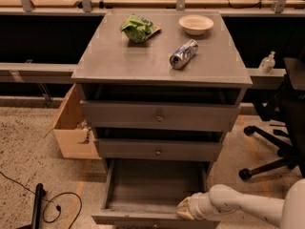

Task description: Close bottom drawer

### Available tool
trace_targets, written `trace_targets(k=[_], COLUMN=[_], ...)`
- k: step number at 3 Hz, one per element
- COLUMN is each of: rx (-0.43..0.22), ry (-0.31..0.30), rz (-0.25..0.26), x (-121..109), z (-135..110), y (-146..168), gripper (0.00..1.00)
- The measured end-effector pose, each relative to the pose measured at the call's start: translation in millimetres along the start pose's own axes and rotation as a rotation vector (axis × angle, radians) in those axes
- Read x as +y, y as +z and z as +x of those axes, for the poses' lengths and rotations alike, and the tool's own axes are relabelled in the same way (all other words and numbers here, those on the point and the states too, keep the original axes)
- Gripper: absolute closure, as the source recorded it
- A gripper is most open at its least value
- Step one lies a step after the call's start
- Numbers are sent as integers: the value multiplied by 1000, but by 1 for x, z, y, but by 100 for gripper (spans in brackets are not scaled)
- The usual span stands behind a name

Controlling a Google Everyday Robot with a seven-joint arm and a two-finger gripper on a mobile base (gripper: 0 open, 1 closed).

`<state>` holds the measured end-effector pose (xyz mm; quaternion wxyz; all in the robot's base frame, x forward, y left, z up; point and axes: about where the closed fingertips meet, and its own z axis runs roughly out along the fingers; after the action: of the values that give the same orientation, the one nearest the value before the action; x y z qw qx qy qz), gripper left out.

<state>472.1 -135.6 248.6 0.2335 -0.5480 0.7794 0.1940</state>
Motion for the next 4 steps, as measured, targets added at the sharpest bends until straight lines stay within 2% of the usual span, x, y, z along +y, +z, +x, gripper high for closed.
trace_targets(k=[1, 2, 4], rx=[-23, -45, -70], ry=[3, -1, 1], rz=[-12, -18, -87], x=[8, 13, 41], z=[8, 9, 16], y=[-1, -5, 13], gripper=[92, 100, 100])
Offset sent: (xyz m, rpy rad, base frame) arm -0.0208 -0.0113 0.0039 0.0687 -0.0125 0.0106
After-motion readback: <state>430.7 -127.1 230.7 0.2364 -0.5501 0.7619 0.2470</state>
